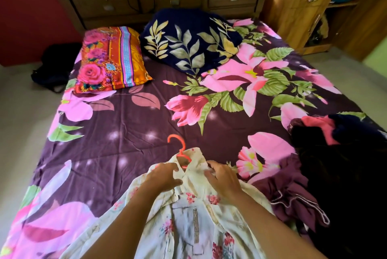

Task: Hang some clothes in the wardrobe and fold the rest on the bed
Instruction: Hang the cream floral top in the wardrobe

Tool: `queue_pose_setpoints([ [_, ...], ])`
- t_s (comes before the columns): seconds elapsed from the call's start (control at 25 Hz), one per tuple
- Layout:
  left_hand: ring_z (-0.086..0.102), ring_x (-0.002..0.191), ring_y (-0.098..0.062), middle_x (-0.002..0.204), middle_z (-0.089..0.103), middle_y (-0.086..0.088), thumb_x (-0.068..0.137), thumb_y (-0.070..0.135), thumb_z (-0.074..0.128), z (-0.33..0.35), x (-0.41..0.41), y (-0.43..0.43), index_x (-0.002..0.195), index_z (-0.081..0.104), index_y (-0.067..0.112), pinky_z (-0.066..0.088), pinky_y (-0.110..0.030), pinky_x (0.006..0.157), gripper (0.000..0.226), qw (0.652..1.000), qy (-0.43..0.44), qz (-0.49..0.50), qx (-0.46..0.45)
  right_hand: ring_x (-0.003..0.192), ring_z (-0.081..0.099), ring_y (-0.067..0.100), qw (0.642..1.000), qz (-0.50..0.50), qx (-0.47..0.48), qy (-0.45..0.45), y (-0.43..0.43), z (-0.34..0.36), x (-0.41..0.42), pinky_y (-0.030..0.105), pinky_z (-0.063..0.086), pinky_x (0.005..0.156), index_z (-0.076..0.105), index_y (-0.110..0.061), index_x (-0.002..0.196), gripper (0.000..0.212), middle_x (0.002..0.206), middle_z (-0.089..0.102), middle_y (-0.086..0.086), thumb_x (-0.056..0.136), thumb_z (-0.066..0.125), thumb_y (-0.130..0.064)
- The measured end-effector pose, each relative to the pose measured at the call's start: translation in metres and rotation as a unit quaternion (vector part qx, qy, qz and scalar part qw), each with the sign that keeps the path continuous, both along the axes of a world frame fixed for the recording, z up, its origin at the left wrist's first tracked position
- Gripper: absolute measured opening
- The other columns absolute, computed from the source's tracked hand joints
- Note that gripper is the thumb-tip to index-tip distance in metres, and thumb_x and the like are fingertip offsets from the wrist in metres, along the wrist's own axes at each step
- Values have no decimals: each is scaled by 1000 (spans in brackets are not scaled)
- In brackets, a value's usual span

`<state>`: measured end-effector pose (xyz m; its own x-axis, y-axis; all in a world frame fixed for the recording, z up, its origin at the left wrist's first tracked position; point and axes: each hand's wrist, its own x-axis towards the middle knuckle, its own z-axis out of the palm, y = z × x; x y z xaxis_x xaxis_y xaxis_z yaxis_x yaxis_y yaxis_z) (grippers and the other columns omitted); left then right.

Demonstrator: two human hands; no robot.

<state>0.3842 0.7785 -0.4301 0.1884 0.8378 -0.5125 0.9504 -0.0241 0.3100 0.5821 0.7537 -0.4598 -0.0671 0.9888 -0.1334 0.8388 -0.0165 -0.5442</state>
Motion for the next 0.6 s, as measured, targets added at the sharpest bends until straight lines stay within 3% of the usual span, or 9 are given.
queue_pose_setpoints([
  [0.08,50,118,-20,128,55,-3,85,36,65,28,0,-26,125,52,17,42,-34,97,47,1000,-4,6,-5,83,59,29,999,28,-13,43,-25,30,-9,34,40,76,61,-7,90,46,76,62,4,81,28,-39],
  [0.16,45,122,-19,129,54,-3,86,37,64,63,1,-58,127,50,18,39,-31,98,48,1000,-1,8,2,72,51,26,996,62,3,61,-53,60,-13,37,40,89,56,-8,78,32,61,43,-6,85,34,-29],
  [0.24,42,125,-19,131,53,-3,87,37,63,101,2,-92,129,49,18,36,-29,97,48,1000,-3,7,17,76,50,29,994,68,11,90,-83,96,-15,38,39,88,55,-11,75,17,60,33,-13,80,40,-18],
  [0.32,42,126,-19,134,51,-2,88,35,63,143,3,-127,130,49,16,35,-28,98,49,999,-8,-1,35,82,53,34,993,56,14,98,-114,134,-16,37,38,80,52,-14,71,14,63,41,-5,79,40,-11],
  [0.44,41,127,-20,136,49,-2,88,33,64,200,5,-169,130,50,13,34,-28,99,48,998,-10,-22,64,83,55,33,994,36,50,94,-157,185,-17,37,42,73,59,3,81,15,80,58,19,84,45,2],
  [0.6,46,123,-24,135,52,-5,86,29,66,273,10,-229,125,54,9,38,-31,98,45,991,-24,-63,113,69,51,26,988,-21,127,84,-232,261,-17,27,31,60,59,4,71,12,65,54,10,81,51,8],
])
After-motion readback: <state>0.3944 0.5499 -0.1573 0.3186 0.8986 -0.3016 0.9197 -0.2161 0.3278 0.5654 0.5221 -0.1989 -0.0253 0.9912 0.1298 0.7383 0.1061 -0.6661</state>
